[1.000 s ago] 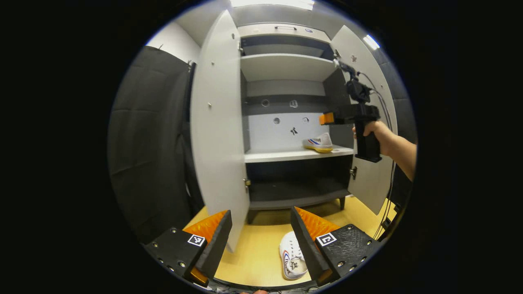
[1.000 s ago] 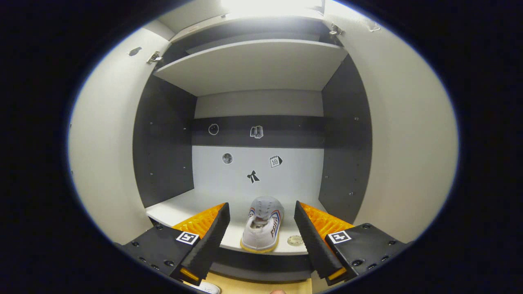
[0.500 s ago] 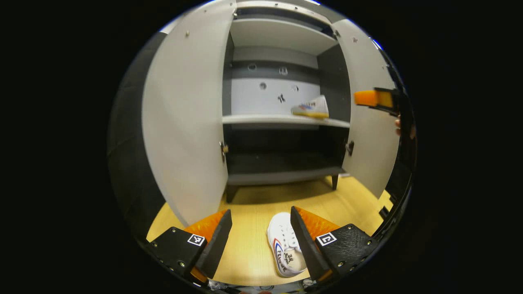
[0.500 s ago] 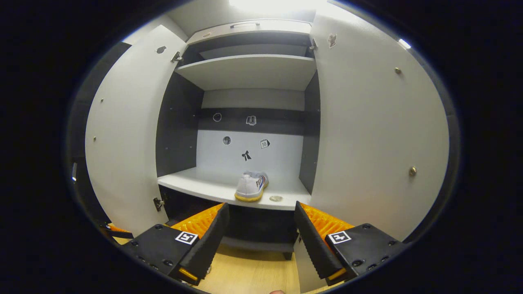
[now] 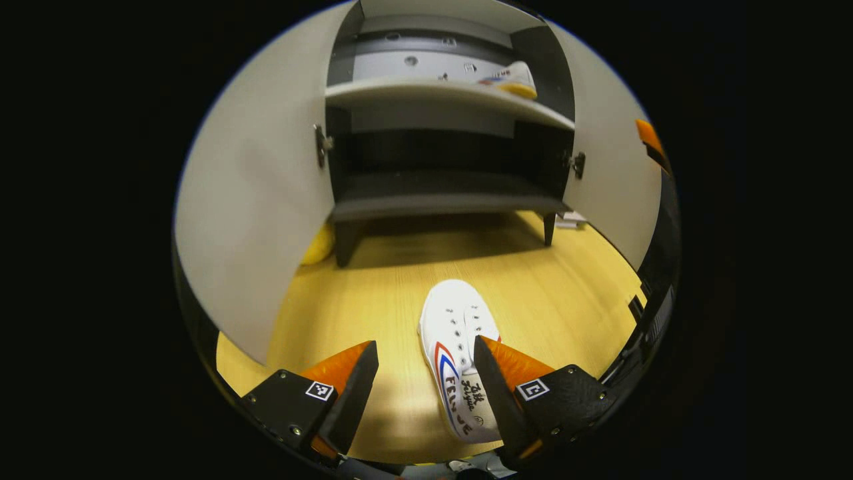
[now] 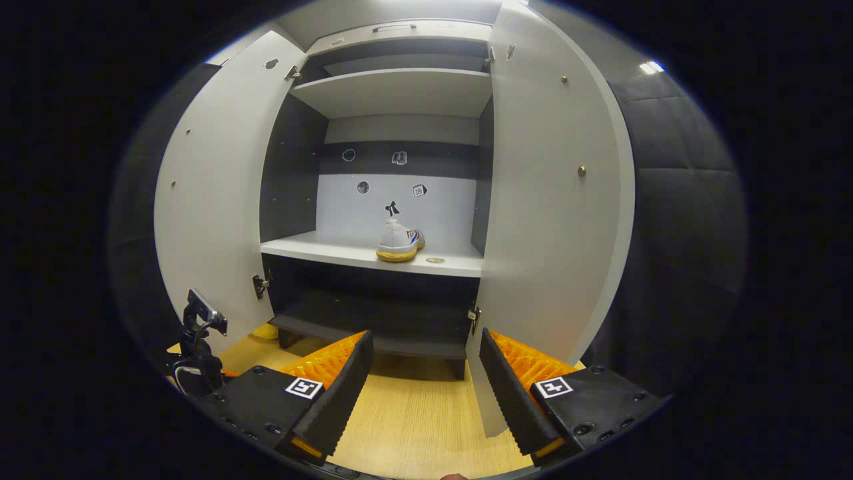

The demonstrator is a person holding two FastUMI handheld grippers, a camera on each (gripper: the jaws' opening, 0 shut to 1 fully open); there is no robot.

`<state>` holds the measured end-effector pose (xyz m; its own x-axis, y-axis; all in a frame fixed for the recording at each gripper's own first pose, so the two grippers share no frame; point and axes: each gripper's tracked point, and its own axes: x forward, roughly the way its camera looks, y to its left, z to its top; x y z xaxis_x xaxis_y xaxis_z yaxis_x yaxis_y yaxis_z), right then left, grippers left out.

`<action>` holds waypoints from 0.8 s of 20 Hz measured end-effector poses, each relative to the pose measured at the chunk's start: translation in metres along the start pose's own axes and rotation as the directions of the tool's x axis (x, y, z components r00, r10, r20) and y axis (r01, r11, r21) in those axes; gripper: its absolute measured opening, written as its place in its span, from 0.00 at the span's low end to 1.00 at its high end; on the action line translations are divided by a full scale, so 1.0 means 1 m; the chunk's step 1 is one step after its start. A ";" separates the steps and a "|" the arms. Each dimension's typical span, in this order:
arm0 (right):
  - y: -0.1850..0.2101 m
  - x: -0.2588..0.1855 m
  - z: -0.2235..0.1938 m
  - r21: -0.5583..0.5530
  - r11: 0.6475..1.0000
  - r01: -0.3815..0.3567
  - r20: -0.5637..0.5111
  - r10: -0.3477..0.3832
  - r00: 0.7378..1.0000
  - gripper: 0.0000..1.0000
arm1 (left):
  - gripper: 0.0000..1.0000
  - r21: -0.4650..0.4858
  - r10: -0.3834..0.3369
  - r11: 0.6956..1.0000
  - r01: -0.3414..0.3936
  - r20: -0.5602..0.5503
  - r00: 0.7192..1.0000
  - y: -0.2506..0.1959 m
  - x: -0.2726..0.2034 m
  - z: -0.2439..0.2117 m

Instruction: Grab one shoe with the right hand and put it into the shoe cabinet, grab the other shoe with the left hand and put it into the shoe cabinet; then close the right door with the right hand and the left door with the left hand.

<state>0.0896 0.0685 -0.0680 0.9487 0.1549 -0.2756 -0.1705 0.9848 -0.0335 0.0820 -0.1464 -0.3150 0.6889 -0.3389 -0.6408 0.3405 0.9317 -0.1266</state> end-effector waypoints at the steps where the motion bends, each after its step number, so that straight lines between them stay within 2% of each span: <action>1: 0.001 -0.003 -0.003 0.000 1.000 0.000 -0.009 0.000 1.000 1.00 | 0.80 0.003 -0.008 1.000 0.008 -0.020 1.000 -0.001 0.004 -0.004; 6: 0.008 -0.015 -0.010 -0.009 1.000 -0.011 -0.026 0.011 1.000 0.99 | 0.80 0.030 0.027 0.999 -0.024 -0.103 0.994 0.006 0.020 -0.032; 11: 0.020 -0.020 -0.019 -0.007 0.999 -0.045 -0.049 0.045 0.998 0.99 | 0.78 0.006 -0.017 1.000 0.018 -0.131 0.991 -0.007 0.027 -0.043; 13: 0.023 -0.021 -0.022 -0.010 0.999 -0.053 -0.050 0.053 0.997 1.00 | 0.63 -0.019 -0.058 0.998 0.056 -0.143 0.988 -0.015 0.029 -0.047; 16: 0.030 -0.021 -0.029 -0.010 0.997 -0.074 -0.073 0.073 0.995 1.00 | 0.35 -0.068 -0.064 0.996 0.054 -0.149 0.987 -0.020 0.031 -0.048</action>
